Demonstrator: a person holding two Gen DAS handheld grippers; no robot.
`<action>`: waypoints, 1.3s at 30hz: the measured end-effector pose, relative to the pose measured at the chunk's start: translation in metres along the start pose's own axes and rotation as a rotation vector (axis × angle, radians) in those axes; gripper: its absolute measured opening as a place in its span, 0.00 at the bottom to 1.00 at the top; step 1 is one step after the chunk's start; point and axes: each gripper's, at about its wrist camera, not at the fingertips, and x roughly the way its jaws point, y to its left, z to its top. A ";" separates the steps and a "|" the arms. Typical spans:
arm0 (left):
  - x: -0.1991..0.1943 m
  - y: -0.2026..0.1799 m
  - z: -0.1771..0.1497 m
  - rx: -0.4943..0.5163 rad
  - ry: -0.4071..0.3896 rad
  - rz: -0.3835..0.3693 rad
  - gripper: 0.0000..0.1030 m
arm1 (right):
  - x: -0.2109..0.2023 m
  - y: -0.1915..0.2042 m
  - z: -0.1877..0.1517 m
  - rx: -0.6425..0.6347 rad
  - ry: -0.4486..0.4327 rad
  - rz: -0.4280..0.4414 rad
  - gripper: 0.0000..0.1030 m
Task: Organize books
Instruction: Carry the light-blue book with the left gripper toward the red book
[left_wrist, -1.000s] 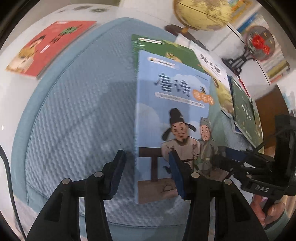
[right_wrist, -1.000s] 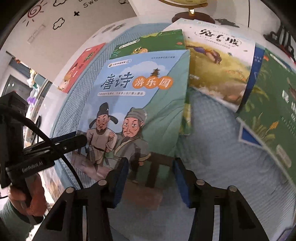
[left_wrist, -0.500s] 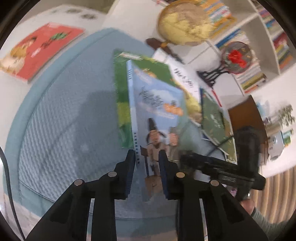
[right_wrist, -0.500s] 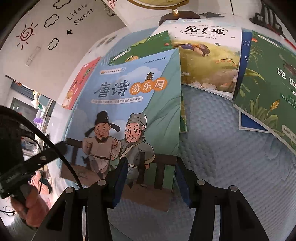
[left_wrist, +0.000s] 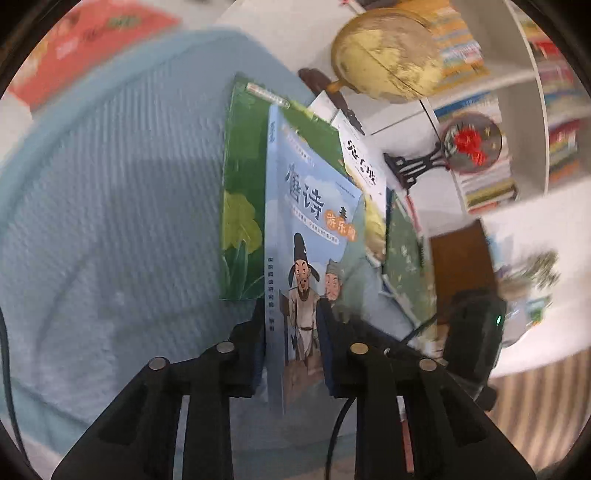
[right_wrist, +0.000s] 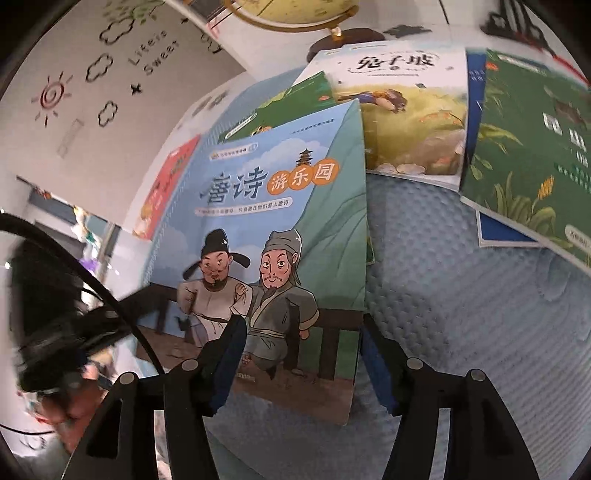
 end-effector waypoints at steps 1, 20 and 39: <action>0.005 -0.002 -0.001 0.004 0.003 0.004 0.18 | 0.000 0.001 -0.001 -0.004 -0.001 -0.006 0.59; 0.044 -0.022 0.006 -0.210 0.208 -0.355 0.18 | -0.016 -0.061 -0.031 0.396 0.025 0.381 0.74; 0.038 -0.114 -0.022 0.315 0.157 0.205 0.21 | -0.045 0.022 -0.009 -0.192 0.000 -0.014 0.29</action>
